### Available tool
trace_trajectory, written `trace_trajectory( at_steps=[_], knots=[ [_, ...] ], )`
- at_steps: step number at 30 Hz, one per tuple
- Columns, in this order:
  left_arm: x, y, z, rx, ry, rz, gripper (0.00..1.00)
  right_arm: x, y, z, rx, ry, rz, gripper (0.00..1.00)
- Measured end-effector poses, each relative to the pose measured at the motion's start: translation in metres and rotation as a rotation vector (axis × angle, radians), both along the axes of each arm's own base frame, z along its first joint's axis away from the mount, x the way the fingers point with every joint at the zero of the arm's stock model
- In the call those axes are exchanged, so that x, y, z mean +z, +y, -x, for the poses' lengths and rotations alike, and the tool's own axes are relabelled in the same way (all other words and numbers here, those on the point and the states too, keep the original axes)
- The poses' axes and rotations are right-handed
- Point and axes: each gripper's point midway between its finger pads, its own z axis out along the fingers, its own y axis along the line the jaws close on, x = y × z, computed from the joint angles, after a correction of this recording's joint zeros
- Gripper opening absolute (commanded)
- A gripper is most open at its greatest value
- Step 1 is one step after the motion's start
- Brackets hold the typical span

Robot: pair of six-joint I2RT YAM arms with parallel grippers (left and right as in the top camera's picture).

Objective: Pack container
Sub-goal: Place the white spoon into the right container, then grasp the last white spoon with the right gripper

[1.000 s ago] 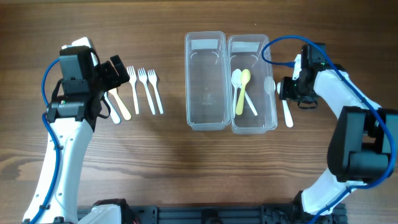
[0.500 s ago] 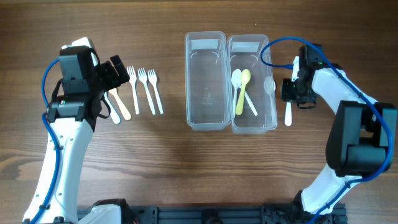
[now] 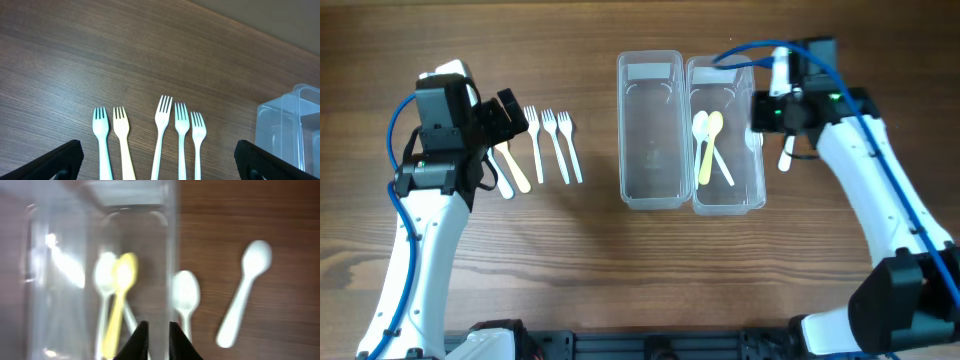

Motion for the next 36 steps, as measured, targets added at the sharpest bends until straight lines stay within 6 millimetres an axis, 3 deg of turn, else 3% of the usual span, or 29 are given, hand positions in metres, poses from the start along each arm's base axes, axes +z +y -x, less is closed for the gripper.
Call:
trace_trajectory(
  at_steps=[3,5,6,7,9,13,17,19,25,31,33,35,36],
  knots=[
    [0.0,0.0,0.0,0.0,0.0,0.0,1.0,0.001,-0.004,-0.003,-0.044,-0.011,0.01,0.43],
    [0.0,0.0,0.0,0.0,0.0,0.0,1.0,0.004,-0.027,-0.012,-0.112,-0.038,0.016,0.43],
    [0.0,0.0,0.0,0.0,0.0,0.0,1.0,0.001,-0.056,-0.016,-0.187,-0.038,0.024,0.43],
    [0.0,0.0,0.0,0.0,0.0,0.0,1.0,-0.004,-0.071,-0.017,-0.224,-0.027,0.028,0.43],
    [0.0,0.0,0.0,0.0,-0.001,0.0,1.0,-0.033,-0.098,-0.016,-0.289,0.047,0.04,0.43],
    [-0.002,0.0,0.002,0.0,0.013,0.001,1.0,-0.113,-0.106,-0.006,-0.305,0.255,0.051,0.43],
    [-0.01,0.0,0.01,0.0,0.059,0.003,1.0,-0.143,-0.105,0.001,-0.316,0.33,0.047,0.43],
    [-0.011,-0.001,0.011,0.0,0.065,0.003,1.0,-0.143,-0.105,-0.003,-0.321,0.316,0.045,0.4],
    [-0.011,-0.001,0.011,0.0,0.065,0.003,1.0,-0.147,-0.106,-0.002,-0.35,0.33,0.036,0.12],
    [-0.011,-0.001,0.011,0.0,0.065,0.003,1.0,-0.144,-0.105,-0.001,-0.358,0.339,0.033,0.1],
    [-0.011,0.0,0.011,0.0,0.064,0.003,1.0,-0.129,-0.106,-0.003,-0.359,0.307,0.03,0.11],
    [-0.011,-0.001,0.011,0.0,0.065,0.003,1.0,-0.082,-0.107,-0.013,-0.361,0.185,0.02,0.1],
    [-0.011,-0.001,0.011,0.0,0.065,0.003,1.0,-0.047,-0.105,-0.018,-0.357,0.094,0.001,0.1]
  ],
)
